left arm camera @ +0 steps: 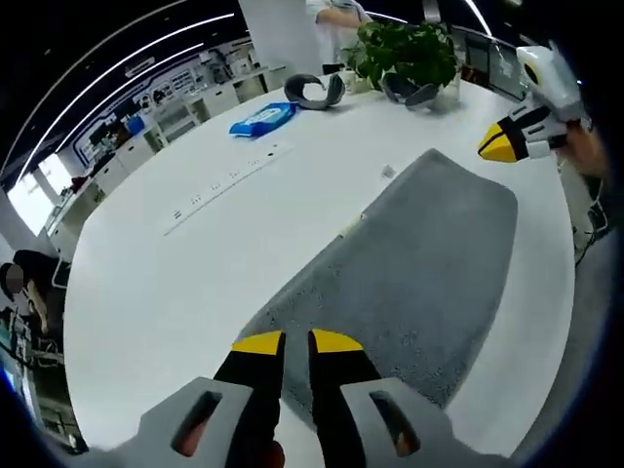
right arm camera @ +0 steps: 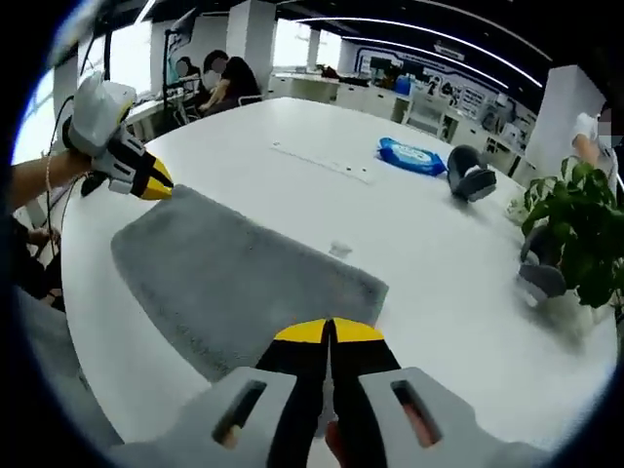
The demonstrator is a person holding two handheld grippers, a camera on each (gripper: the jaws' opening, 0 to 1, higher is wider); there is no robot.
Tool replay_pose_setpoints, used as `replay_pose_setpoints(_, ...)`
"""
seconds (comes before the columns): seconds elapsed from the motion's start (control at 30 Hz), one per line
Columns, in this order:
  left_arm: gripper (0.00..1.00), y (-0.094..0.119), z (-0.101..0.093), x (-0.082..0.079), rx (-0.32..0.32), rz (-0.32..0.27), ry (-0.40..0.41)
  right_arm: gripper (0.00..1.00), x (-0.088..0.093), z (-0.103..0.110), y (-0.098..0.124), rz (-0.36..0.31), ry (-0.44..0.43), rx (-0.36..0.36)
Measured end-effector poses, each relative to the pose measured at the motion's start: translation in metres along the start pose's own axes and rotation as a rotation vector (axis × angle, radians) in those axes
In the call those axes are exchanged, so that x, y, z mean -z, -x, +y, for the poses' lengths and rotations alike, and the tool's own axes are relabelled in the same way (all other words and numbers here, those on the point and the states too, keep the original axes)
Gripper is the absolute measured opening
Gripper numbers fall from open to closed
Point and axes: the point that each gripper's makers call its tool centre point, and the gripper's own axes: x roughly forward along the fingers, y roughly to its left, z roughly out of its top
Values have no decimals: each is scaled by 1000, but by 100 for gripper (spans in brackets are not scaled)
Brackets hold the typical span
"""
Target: Fold the towel on the table until its edges align and the towel forms a compact rectangular stack.
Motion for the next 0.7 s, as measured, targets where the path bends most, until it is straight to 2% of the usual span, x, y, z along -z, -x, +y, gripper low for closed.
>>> replay_pose_setpoints(0.03, 10, -4, -2, 5, 7, 16, 22, 0, 7, 2, 1, 17, -52, 3)
replay_pose_setpoints(0.1, 10, -8, -3, 10, -1, 31, 12, 0, 16, 11, 1, 39, -102, -22)
replay_pose_setpoints(0.17, 9, -11, -7, 14, 18, 48, 14, 0, 23, 14, 1, 50, -112, -18)
replay_pose_setpoints(0.27, 9, -13, -9, 16, 26, 57, 2, 0, 34, 23, -1, 77, -114, -29)
replay_pose_setpoints(0.4, 7, -21, -15, 24, 46, 95, -24, 0, 53, 31, -5, 159, -100, -41)
replay_pose_setpoints(0.53, 6, -20, -16, 22, 37, 95, -50, 0, 59, 32, -8, 188, -70, -42)
replay_pose_setpoints(0.67, 4, -20, -17, 23, 56, 88, -56, 0, 74, 36, -15, 270, -53, -59)
replay_pose_setpoints(0.7, 4, -20, -16, 23, 67, 90, -53, 0, 71, 36, -16, 256, -53, -53)
